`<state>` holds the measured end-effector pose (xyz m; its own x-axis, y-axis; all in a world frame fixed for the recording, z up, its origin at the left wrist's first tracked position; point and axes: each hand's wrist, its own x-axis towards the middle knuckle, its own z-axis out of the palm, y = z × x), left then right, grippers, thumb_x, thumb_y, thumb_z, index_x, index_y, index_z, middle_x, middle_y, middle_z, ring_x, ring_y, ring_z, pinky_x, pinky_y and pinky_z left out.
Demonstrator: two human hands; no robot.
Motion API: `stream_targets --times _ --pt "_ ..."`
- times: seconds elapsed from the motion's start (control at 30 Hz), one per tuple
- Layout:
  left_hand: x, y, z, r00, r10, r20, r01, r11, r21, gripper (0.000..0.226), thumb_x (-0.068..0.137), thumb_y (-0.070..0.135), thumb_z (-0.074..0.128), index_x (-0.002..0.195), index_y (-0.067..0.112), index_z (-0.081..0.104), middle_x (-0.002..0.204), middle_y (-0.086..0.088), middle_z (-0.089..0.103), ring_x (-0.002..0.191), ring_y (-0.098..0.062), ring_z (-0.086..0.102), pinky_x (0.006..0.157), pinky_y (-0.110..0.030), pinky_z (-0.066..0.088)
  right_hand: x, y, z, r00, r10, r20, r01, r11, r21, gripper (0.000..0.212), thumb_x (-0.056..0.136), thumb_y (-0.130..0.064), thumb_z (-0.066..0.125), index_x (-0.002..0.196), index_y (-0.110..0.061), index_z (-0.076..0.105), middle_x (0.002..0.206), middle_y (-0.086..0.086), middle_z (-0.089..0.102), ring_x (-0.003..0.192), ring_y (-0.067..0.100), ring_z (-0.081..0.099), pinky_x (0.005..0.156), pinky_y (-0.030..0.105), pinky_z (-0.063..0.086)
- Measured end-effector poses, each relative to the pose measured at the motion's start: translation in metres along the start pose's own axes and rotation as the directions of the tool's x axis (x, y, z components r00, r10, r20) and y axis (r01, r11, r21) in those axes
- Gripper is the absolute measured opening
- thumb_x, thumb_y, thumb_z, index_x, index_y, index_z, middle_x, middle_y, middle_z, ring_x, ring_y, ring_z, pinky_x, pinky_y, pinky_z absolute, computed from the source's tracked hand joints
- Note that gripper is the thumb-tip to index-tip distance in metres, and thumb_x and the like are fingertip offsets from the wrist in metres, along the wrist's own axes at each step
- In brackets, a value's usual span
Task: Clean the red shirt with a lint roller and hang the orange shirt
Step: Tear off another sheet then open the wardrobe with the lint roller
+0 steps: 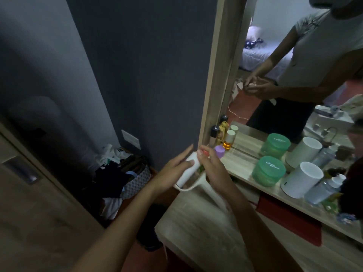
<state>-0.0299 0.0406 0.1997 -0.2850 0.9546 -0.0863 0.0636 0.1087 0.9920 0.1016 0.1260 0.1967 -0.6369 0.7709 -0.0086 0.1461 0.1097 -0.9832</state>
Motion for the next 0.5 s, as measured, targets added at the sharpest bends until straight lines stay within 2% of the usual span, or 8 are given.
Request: stream_targets --times 0.07,0.1,0.13,0.2,0.27,0.33,0.4,0.5 --pt "0.000 0.011 -0.028 0.996 0.008 -0.085 -0.007 1.000 0.017 0.048 0.095 0.031 0.053 0.137 0.051 0.041 0.141 0.013 0.048 0.112 -0.012 0.060 0.082 -0.028 0.054 0.000 -0.006 0.004 0.987 0.010 0.158 -0.013 1.000 0.019 0.032 0.092 -0.045 0.058 0.121 -0.035 0.051 0.099 -0.008 0.069 0.084 0.005 0.068 0.069 0.025 0.054" --pt "-0.001 0.017 -0.043 0.991 0.028 -0.134 -0.023 0.999 0.037 0.049 0.095 0.032 0.053 0.137 0.052 0.039 0.142 0.012 0.046 0.111 -0.010 0.060 0.074 -0.023 0.054 0.001 -0.006 0.008 0.971 0.008 0.237 0.000 0.999 -0.034 0.031 0.090 -0.042 0.063 0.117 -0.032 0.054 0.089 -0.004 0.072 0.074 0.006 0.069 0.061 0.023 0.053" --pt "-0.003 0.024 -0.058 0.982 0.056 -0.178 -0.044 0.997 0.070 0.050 0.094 0.034 0.053 0.138 0.052 0.037 0.146 0.010 0.044 0.115 -0.008 0.057 0.076 -0.020 0.053 0.002 -0.008 0.015 0.954 0.004 0.299 0.033 0.993 -0.117 0.028 0.087 -0.039 0.068 0.111 -0.029 0.059 0.080 -0.003 0.072 0.066 0.005 0.067 0.057 0.020 0.050" --pt "-0.011 0.036 -0.084 0.963 0.105 -0.247 -0.071 0.987 0.142 0.052 0.094 0.039 0.053 0.140 0.051 0.034 0.143 0.001 0.047 0.123 -0.011 0.051 0.096 -0.027 0.047 0.010 -0.009 0.034 0.943 -0.045 0.330 0.144 0.948 -0.282 0.017 0.084 -0.036 0.073 0.088 -0.021 0.066 0.066 -0.004 0.064 0.055 -0.001 0.057 0.054 0.014 0.043" --pt "-0.023 0.047 -0.109 0.917 0.157 -0.366 -0.100 0.980 0.170 0.052 0.095 0.039 0.053 0.143 0.044 0.034 0.127 0.002 0.057 0.117 -0.009 0.055 0.098 -0.025 0.041 0.024 -0.015 0.058 0.954 -0.106 0.280 0.210 0.903 -0.374 0.027 0.086 -0.038 0.071 0.074 -0.015 0.063 0.059 -0.006 0.056 0.050 -0.002 0.050 0.051 0.014 0.035" --pt "-0.037 0.055 -0.136 0.832 0.237 -0.501 -0.155 0.967 0.200 0.050 0.096 0.036 0.052 0.143 0.036 0.038 0.113 0.005 0.060 0.106 -0.004 0.057 0.092 -0.019 0.039 0.038 -0.024 0.084 0.965 -0.152 0.213 0.224 0.902 -0.369 0.035 0.087 -0.043 0.067 0.071 -0.012 0.059 0.059 -0.003 0.056 0.051 0.001 0.051 0.053 0.022 0.038" --pt "-0.055 0.056 -0.167 0.741 0.307 -0.597 -0.136 0.939 0.315 0.048 0.096 0.034 0.052 0.143 0.030 0.041 0.113 0.004 0.059 0.105 -0.003 0.056 0.091 -0.015 0.039 0.051 -0.034 0.113 0.967 -0.170 0.190 0.221 0.931 -0.291 0.041 0.087 -0.047 0.065 0.070 -0.011 0.056 0.057 0.001 0.055 0.052 0.012 0.054 0.053 0.031 0.041" --pt "-0.082 0.035 -0.221 0.613 0.412 -0.675 0.014 0.848 0.530 0.050 0.092 0.037 0.054 0.139 0.021 0.046 0.124 -0.004 0.057 0.118 -0.016 0.053 0.103 -0.030 0.039 0.064 -0.051 0.161 0.955 -0.219 0.199 0.254 0.951 -0.175 0.043 0.088 -0.041 0.066 0.061 -0.013 0.048 0.051 -0.003 0.043 0.048 0.011 0.043 0.050 0.033 0.036"
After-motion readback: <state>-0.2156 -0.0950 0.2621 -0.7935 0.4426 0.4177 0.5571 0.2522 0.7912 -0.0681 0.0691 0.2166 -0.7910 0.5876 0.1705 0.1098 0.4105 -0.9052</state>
